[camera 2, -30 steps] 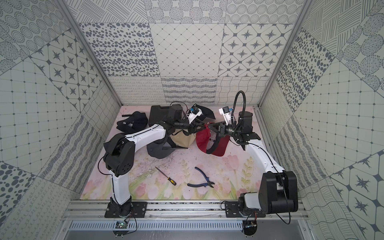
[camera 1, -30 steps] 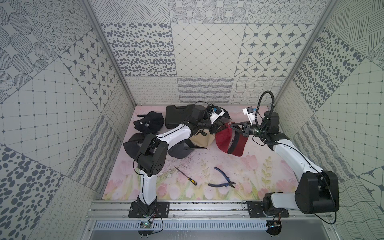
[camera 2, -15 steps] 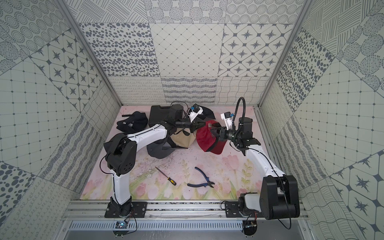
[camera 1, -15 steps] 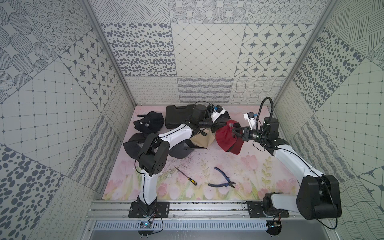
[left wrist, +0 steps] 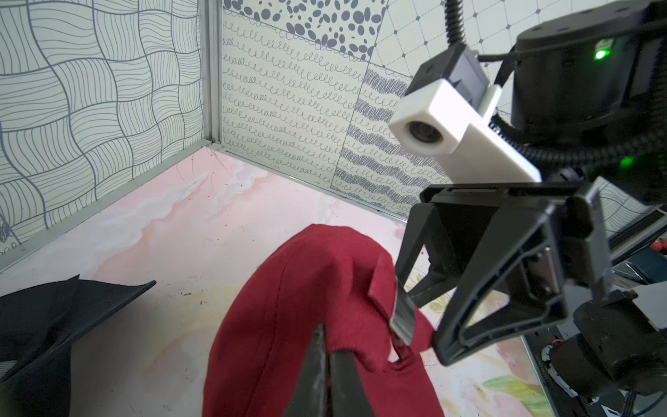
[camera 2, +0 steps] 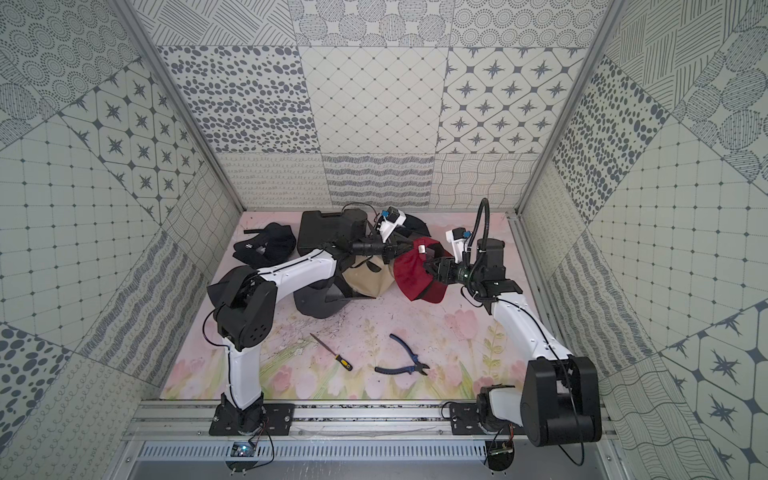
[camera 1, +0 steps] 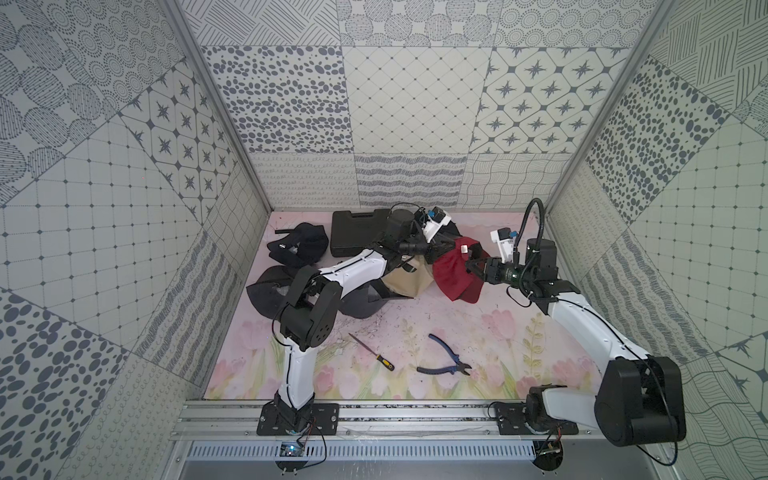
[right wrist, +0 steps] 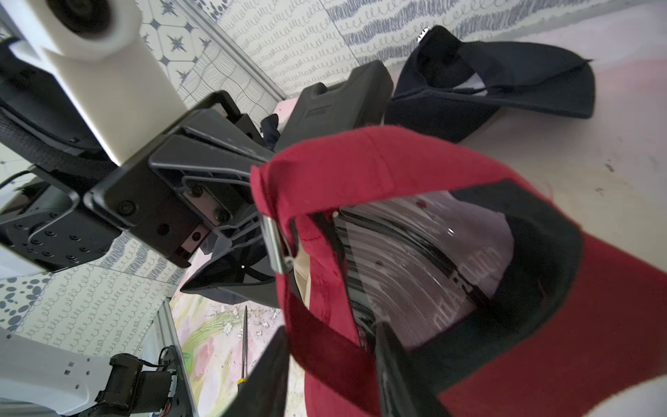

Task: Open the adjustable buckle of the baseball cap
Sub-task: Pick up the baseball cap from the center of the board, then open the adjustable buckle on the baseball cap.

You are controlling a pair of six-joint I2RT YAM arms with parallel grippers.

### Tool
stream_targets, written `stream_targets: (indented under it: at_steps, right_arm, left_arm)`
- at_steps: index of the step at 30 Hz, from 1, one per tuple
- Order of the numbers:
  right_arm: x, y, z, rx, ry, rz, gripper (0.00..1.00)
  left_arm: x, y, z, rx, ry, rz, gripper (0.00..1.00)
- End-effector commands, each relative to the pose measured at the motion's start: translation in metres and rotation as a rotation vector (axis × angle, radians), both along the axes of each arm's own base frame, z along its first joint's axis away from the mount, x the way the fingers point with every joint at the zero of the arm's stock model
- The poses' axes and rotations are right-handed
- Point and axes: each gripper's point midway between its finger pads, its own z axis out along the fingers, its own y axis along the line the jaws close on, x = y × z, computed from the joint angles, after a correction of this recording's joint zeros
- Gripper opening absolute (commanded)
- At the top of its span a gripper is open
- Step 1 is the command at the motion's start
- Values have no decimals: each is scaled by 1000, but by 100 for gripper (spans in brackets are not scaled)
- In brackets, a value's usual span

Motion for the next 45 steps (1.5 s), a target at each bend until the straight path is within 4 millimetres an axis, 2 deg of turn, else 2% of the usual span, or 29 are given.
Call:
stream_targets:
  at_steps: [1,6,9,12,18,24,36,45]
  right_arm:
    - [-3,-11,29,-64,-49,-52,54]
    - [-8,-19,55,-89,-65,-105,68]
    - [-3,-21,67,-123,-50,-135,69]
    - [6,-14,71,-192,-32,-148,68]
    - [22,-4,79,-324,-33,-186,53]
    - [34,0,76,-396,-8,-179,41]
    - [37,28,65,-366,15,-9,39]
    - [39,34,59,-357,29,25,29]
  left_arm:
    - [-1,-6,12,-48,-61,-20,0]
    - [-1,-6,9,-26,-82,-17,0]
    - [-3,-5,9,-16,-93,-18,0]
    - [-4,-4,10,-15,-101,-23,0]
    - [-8,-3,12,-9,-116,-28,0]
    - [-13,-1,11,2,-119,-40,0]
    - [-22,-2,8,17,-133,-77,0]
    - [-23,-3,8,26,-139,-78,0]
